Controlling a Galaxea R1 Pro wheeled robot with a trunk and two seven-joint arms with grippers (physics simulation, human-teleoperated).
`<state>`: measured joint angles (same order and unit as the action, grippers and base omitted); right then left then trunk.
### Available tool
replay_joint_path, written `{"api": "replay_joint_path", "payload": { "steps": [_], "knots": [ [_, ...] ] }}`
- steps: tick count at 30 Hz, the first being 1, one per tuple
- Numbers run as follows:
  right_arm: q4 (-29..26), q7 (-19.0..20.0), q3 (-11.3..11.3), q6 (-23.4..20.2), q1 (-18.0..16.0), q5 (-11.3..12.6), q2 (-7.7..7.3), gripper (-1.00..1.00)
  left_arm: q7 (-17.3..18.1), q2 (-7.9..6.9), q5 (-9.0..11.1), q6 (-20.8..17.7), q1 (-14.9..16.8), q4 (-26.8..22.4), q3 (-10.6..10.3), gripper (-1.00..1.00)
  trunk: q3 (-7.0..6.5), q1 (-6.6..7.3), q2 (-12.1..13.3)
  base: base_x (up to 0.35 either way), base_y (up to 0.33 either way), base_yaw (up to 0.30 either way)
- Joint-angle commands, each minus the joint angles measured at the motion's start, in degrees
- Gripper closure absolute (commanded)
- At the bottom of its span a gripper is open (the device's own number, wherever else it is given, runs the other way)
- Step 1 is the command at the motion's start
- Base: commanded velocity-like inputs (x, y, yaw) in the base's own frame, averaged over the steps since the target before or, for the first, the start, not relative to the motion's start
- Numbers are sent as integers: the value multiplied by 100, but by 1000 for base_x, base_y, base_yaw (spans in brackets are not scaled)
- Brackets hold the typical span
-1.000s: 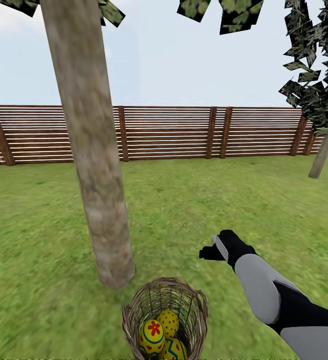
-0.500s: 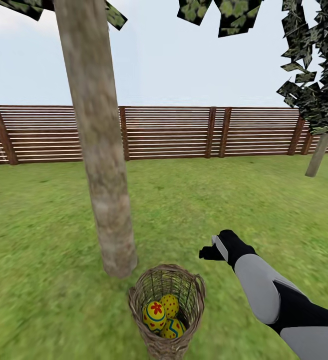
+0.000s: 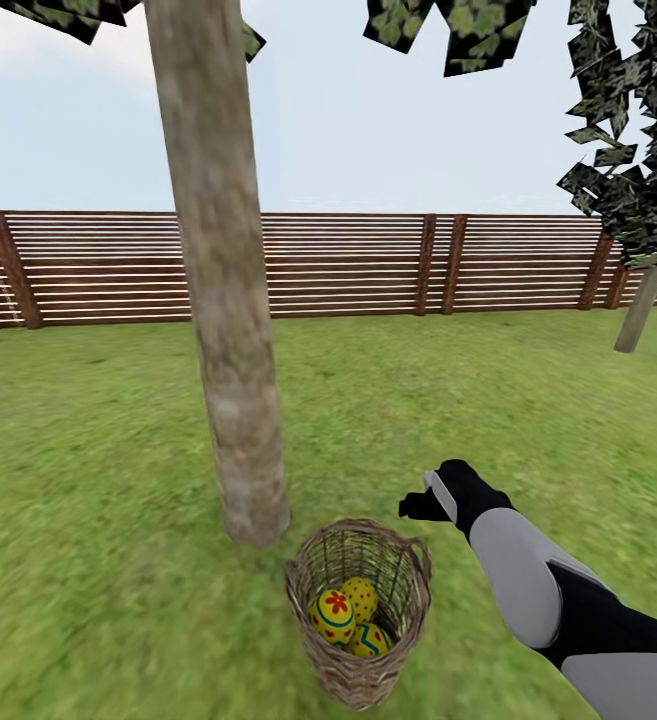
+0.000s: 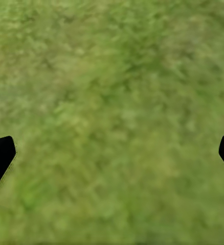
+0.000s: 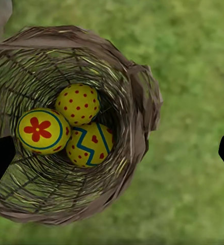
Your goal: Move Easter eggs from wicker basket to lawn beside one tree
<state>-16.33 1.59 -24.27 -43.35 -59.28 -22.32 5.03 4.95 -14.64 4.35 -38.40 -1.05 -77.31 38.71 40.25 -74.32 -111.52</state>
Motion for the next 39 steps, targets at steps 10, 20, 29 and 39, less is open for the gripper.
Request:
{"api": "replay_joint_path", "payload": {
  "steps": [10,20,29,39],
  "knots": [
    [-4,17,-42,-24,0,-53,12,-100,1,-3,6,-20,-1,-4,5,-100,5,0,-3,-2,254,0],
    [19,19,-39,-86,-2,-56,4,-100,2,-3,-9,168,-1,-19,5,-100,5,0,-3,5,147,0],
    [50,-15,-36,-879,-4,-68,-1,-100,-9,-132,14,196,6,-231,602,-100,5,0,-3,0,8,0],
    [52,-30,-26,-1052,-4,-78,0,-100,-266,-171,-6,996,6,308,784,-100,5,0,-3,0,0,0]
  ]
}}
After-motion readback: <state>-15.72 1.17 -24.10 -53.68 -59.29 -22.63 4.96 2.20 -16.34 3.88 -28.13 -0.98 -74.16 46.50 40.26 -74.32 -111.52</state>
